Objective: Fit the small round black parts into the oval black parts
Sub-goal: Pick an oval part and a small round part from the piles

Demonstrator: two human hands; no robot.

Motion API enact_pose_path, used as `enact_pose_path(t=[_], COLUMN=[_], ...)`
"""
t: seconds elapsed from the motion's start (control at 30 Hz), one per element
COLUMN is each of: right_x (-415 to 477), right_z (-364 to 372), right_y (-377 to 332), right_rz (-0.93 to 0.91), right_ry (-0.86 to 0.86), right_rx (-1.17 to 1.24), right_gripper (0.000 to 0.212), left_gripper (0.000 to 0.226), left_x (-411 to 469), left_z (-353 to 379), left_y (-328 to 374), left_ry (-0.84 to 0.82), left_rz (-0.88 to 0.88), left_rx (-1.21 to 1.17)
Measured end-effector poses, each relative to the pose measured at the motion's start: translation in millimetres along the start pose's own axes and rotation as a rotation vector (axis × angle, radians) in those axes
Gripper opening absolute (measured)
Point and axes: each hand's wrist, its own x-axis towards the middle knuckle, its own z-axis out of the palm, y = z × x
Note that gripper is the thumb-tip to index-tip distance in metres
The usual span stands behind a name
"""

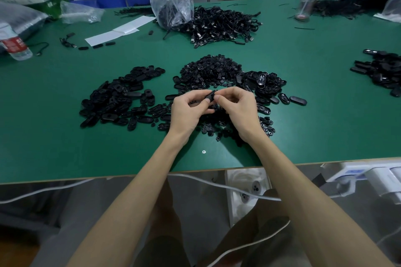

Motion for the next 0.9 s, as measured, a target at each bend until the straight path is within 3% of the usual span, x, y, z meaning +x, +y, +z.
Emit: enact_pose_path(t=[0.53,0.73,0.9], right_x=[-6,-8,-6], right_z=[2,8,5], right_y=[-11,-17,-16], right_rz=[-0.099,-0.136,-0.063], right_ry=[-0.02,-0.127,-0.093], right_rx=[-0.123,-0.241,-0.113], right_gripper=[0.004,0.022,0.03], left_gripper=[0.023,0.016,0.013], left_x=[0,3,2], left_z=[-1,-6,-5], left_y=[1,-3,-1], left_ry=[-0.003,0.086,0.085], left_rz=[-0.034,-0.072,-0.075], left_rx=[-0.068,-0.127,-0.157])
